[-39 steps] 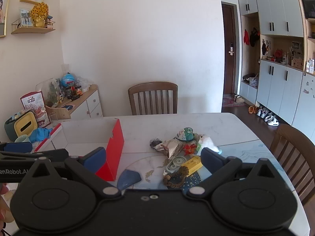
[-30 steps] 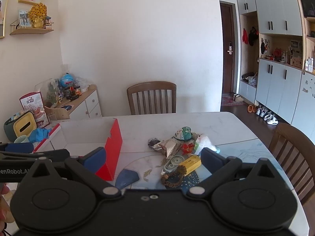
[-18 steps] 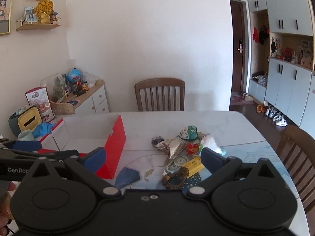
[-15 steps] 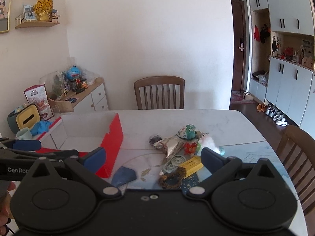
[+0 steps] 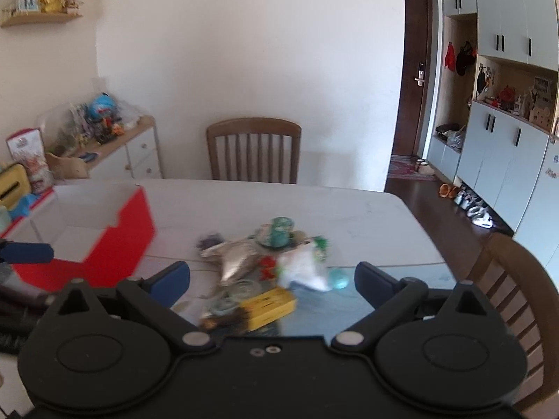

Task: Organize objects
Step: 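Move both tools toward the pile of items on the table, then grasp the brown bead bracelet with the left gripper while the right gripper grasps the white plastic bag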

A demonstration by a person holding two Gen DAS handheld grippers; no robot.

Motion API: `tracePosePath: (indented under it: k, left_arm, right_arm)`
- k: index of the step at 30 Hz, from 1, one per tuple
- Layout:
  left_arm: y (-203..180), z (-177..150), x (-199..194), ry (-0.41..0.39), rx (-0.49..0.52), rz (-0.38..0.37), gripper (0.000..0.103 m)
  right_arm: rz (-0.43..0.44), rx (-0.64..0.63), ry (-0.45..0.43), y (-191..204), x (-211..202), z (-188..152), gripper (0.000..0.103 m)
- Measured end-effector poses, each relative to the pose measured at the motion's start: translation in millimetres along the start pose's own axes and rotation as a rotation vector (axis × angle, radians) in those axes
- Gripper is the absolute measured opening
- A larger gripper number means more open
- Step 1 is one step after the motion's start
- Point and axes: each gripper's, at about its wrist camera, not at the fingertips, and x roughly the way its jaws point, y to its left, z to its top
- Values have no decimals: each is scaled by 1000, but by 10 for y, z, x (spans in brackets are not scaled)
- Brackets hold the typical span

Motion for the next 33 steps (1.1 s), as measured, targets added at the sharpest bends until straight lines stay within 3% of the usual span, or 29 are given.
tracePosePath:
  k: [9,10,13,22,27,33]
  left_arm:
    - [-375,-126,686,80,112,-37,103]
    - [-394,-153,764,98,103,-71,103]
    - [-444,-236,988,151,92,-69,102]
    - [-671,-343,1380,184,182,-41,95]
    - [-720,-355,1587,228,182,-35,70]
    - [-767,-362,1728,258,187,-35,51]
  right_arm:
    - [6,-77,73,-224,622,-34,95]
    - [3,-79,82,-240,682,-46,95]
    - [11,-78,116,-323,834,-68,92]
    - [40,-128,170,-413,1206,-115,84]
    - [70,-147,192,-429,1395,-106,79]
    - [110,-161,193,-437,1476,-94,75]
